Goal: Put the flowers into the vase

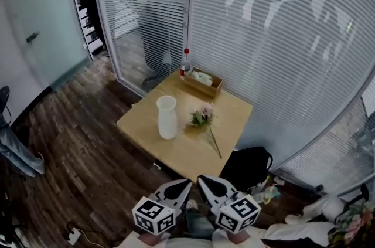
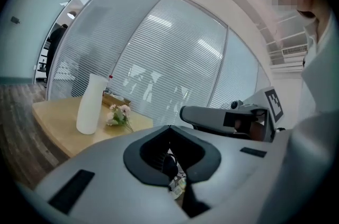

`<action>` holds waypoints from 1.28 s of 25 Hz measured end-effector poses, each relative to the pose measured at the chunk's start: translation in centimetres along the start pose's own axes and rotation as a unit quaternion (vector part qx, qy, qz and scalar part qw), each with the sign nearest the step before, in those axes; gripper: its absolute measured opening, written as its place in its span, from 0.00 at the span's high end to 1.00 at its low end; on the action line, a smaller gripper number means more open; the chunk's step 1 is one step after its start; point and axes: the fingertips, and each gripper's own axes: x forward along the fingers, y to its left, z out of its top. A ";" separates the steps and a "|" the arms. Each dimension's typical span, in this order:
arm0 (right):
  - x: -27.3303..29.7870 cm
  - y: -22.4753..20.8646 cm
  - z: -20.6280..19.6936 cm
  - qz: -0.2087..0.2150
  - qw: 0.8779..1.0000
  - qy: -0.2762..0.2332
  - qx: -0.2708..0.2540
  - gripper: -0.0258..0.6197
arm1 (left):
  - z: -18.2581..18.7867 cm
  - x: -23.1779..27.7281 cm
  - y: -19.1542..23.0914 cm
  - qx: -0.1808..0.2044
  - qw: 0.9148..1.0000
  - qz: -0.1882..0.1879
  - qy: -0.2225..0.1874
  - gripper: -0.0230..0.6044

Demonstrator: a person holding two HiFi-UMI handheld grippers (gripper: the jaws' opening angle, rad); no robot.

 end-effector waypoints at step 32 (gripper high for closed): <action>9.5 -13.6 4.2 0.059 0.997 0.057 0.012 0.94 | 5.7 12.7 9.7 -0.024 0.996 0.080 -0.008 0.95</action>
